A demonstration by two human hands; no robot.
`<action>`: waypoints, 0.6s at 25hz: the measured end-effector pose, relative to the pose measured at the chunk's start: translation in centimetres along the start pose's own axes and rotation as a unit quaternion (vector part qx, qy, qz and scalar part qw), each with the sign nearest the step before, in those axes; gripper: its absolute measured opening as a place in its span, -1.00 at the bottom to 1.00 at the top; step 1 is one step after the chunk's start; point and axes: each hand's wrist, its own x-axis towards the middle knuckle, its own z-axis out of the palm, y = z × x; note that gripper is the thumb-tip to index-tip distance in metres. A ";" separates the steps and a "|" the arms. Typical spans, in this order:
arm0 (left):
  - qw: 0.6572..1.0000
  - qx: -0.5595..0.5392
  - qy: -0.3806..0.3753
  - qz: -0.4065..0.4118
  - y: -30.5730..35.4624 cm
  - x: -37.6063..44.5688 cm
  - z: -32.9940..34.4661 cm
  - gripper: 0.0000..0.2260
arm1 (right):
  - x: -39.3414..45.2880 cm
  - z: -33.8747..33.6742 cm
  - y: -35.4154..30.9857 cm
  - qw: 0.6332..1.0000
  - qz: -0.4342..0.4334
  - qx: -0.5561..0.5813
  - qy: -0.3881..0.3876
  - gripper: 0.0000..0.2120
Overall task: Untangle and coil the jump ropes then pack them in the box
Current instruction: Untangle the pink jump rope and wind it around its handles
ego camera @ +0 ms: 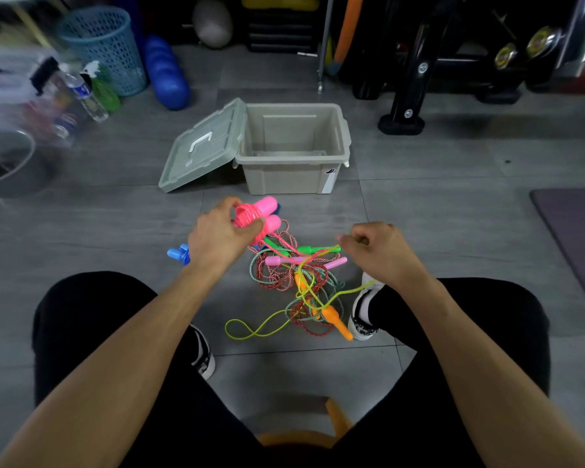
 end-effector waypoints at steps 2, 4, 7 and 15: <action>0.999 -0.046 0.005 0.005 0.1 0.1 0.2 -0.60 | 0.3 0.6 0.7 0.994 0.012 -0.076 -0.072 -0.69; 0.992 -0.126 -0.001 0.008 0.4 -0.1 0.4 -0.68 | 0.2 0.9 0.9 0.978 0.031 -0.131 -0.158 -0.78; 0.961 -0.262 -0.045 -0.076 1.3 -0.2 0.8 -0.72 | 0.0 1.2 0.5 0.961 0.028 -0.152 -0.228 -0.80; 0.996 0.064 -0.054 -0.010 -1.2 -1.2 2.7 -0.60 | 0.0 -1.1 -4.1 0.967 0.049 0.244 -0.052 -0.63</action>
